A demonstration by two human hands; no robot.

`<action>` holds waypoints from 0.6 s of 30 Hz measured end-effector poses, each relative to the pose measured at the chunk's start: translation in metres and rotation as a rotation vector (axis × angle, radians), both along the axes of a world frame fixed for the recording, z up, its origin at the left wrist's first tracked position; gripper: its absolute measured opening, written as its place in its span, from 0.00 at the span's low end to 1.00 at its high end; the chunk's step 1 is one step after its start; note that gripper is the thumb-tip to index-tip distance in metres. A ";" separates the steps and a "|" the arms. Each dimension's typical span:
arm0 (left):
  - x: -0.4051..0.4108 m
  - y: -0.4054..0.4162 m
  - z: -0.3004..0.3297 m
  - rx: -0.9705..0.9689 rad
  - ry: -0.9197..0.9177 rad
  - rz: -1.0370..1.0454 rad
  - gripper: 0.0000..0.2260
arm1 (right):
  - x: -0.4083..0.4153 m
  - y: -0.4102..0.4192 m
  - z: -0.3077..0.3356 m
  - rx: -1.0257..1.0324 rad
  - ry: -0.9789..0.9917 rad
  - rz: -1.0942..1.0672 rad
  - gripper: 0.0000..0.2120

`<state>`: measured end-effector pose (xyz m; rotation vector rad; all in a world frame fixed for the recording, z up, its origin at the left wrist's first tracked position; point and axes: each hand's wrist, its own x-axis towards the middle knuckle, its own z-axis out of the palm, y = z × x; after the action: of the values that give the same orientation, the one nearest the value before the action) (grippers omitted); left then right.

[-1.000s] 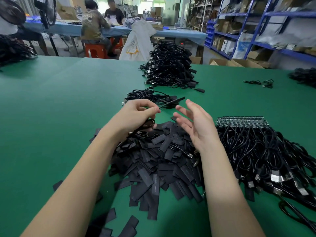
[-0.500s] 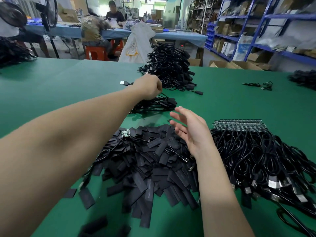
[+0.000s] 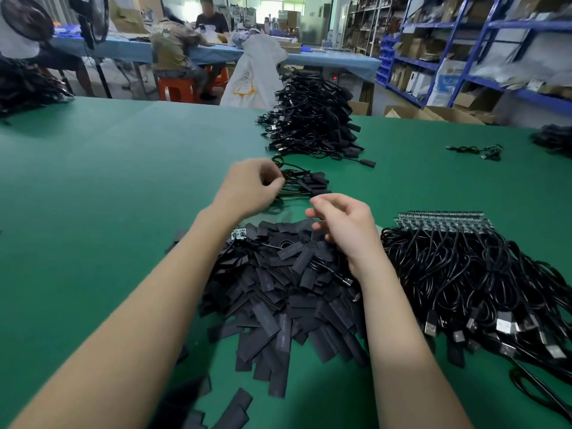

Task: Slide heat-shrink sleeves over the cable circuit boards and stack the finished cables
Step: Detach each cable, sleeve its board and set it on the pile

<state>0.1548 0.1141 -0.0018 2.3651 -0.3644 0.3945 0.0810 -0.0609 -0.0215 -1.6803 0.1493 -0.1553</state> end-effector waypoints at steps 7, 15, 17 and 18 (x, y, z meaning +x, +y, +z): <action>-0.038 0.021 -0.028 -0.045 0.123 0.130 0.04 | 0.001 0.008 -0.003 -0.648 -0.018 0.210 0.05; -0.036 0.029 -0.025 -0.064 0.182 0.217 0.08 | -0.003 0.039 -0.012 -0.933 -0.130 0.258 0.05; -0.038 0.033 -0.023 -0.024 0.243 0.217 0.06 | -0.004 0.043 -0.013 -0.983 -0.137 0.246 0.03; -0.038 0.036 -0.022 0.017 0.279 0.216 0.04 | -0.003 0.042 -0.013 -0.979 -0.136 0.238 0.05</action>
<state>0.1168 0.1501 -0.0239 2.4417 0.0186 0.1555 0.0779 -0.0186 -0.0348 -2.6316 -0.2801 -0.1745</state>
